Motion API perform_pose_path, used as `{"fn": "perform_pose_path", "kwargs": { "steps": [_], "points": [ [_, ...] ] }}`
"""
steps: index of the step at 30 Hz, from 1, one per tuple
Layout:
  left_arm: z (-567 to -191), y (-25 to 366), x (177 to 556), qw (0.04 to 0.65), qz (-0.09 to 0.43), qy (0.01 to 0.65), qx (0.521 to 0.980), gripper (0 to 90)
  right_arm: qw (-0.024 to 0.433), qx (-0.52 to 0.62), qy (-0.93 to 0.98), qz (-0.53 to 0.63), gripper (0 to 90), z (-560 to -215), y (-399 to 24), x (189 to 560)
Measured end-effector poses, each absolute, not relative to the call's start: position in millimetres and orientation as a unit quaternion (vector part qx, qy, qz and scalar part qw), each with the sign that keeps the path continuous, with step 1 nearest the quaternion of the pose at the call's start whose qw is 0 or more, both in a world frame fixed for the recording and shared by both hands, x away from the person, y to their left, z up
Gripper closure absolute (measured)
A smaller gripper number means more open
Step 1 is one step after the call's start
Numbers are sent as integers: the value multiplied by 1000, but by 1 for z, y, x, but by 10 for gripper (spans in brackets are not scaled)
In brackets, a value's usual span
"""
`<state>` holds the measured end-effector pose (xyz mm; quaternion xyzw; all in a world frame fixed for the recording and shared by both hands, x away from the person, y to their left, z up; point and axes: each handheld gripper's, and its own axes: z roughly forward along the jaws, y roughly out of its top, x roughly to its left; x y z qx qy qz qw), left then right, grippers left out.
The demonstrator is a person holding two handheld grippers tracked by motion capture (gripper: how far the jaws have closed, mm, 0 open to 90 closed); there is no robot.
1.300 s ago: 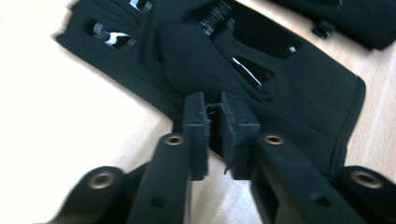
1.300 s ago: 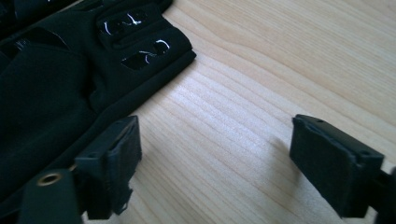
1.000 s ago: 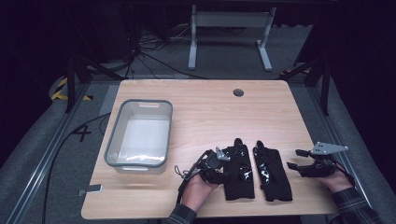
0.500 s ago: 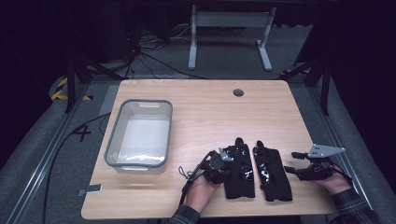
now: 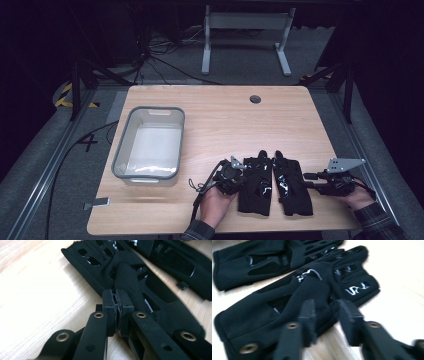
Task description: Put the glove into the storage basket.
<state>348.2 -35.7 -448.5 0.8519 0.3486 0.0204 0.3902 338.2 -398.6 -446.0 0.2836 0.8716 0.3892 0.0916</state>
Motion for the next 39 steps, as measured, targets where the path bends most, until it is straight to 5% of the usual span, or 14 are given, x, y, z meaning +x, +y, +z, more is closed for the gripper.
{"fn": "perform_pose_path", "kwargs": {
  "steps": [9,39],
  "points": [
    [-437,-30,349,432,10,351,831,874,69,267,887,371,861,-453,-392,340],
    [-411,-33,353,500,-23,330,800,875,66,243,895,367,897,-455,-348,354]
  ]
}}
